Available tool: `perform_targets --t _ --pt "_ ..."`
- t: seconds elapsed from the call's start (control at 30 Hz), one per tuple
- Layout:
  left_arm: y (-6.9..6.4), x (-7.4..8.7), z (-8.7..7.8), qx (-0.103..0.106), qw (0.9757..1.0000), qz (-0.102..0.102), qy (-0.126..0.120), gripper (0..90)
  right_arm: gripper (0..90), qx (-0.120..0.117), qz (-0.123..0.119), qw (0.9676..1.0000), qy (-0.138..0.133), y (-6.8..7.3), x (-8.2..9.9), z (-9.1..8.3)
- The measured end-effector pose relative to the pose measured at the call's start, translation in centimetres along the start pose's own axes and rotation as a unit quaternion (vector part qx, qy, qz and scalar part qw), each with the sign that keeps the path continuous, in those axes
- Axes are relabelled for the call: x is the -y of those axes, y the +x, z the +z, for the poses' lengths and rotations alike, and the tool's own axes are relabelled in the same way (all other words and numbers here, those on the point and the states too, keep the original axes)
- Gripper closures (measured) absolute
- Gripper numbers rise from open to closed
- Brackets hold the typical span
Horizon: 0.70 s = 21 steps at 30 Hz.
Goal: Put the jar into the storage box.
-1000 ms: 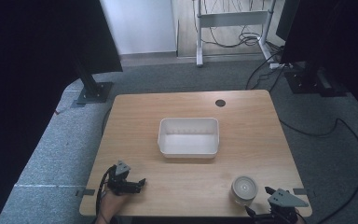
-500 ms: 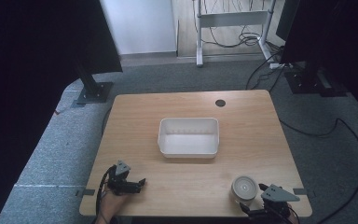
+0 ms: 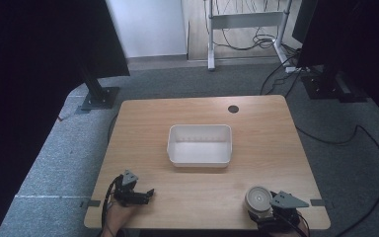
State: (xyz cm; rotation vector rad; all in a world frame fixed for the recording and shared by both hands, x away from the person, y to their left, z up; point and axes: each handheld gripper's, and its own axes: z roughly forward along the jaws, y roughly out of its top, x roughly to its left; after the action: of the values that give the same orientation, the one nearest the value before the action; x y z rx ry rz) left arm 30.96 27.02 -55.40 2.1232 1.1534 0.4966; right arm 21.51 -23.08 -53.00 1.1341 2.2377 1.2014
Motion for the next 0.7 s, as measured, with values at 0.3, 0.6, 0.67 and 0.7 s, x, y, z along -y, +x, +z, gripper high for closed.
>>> perform_targets --t 0.3,0.6,0.67,0.7 --pt "0.0 0.0 0.0 0.0 1.0 0.0 0.0 0.4 4.9 0.001 0.005 1.0 0.002 -0.1 0.1 0.9" --pt "0.0 0.0 0.0 0.0 1.0 0.0 0.0 0.4 9.4 0.031 -0.001 0.9995 0.002 0.4 0.2 1.1" --pt "0.0 0.0 0.0 0.0 1.0 0.0 0.0 0.4 9.4 0.036 0.0 0.9993 0.003 0.5 0.2 1.1" --pt "0.0 0.0 0.0 0.0 1.0 0.0 0.0 0.4 9.4 0.039 0.001 0.9992 0.004 0.6 0.2 1.1"
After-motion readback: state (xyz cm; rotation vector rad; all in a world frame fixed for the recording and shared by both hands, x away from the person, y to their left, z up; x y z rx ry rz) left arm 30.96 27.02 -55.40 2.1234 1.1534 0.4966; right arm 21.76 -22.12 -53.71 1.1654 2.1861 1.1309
